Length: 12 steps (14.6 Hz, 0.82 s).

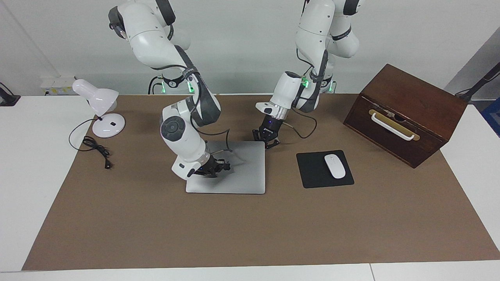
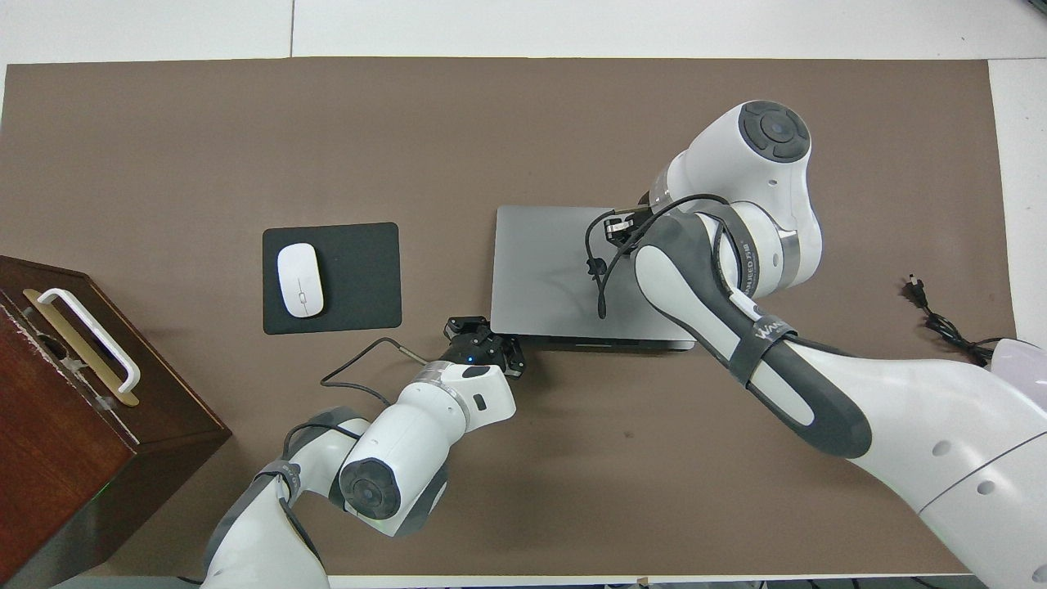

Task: Close laptop with both arms
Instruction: 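Push the laptop lid down with the right gripper until it shuts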

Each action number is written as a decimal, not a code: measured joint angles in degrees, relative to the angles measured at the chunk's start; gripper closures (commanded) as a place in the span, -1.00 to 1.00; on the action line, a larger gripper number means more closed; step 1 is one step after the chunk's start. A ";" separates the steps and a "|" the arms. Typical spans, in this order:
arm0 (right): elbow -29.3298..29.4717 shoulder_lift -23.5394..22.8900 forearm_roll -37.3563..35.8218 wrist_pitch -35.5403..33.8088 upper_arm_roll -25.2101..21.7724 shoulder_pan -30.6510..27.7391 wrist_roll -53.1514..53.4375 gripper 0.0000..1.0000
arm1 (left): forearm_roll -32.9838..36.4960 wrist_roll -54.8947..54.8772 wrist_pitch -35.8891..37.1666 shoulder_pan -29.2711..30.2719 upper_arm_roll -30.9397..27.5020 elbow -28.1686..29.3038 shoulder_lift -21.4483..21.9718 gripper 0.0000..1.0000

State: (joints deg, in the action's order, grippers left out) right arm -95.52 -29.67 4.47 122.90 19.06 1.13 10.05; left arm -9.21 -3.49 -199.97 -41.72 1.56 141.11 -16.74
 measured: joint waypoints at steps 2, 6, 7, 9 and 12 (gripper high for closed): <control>-0.36 0.09 0.00 0.49 0.00 0.00 0.00 1.00 | 0.00 0.00 -0.01 0.00 0.00 0.00 -0.01 1.00; -1.41 0.59 0.00 1.80 0.00 -0.01 0.00 1.00 | 0.00 0.00 -0.06 0.00 0.00 0.01 -0.02 1.00; -1.51 0.64 0.00 1.90 0.00 -0.01 0.00 1.00 | 0.00 0.00 -0.06 0.00 0.00 0.01 -0.02 1.00; -1.58 0.67 0.00 1.99 0.00 -0.01 0.00 1.00 | 0.00 0.00 -0.07 0.00 0.00 0.01 -0.02 1.00; -1.58 0.72 0.00 2.00 0.00 -0.01 0.00 1.00 | 0.00 0.00 -0.08 0.00 0.00 0.01 -0.02 1.00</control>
State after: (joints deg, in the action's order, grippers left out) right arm -97.11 -28.95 4.47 124.90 19.06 1.12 10.05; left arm -9.21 -3.49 -200.05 -41.72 1.56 141.12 -16.77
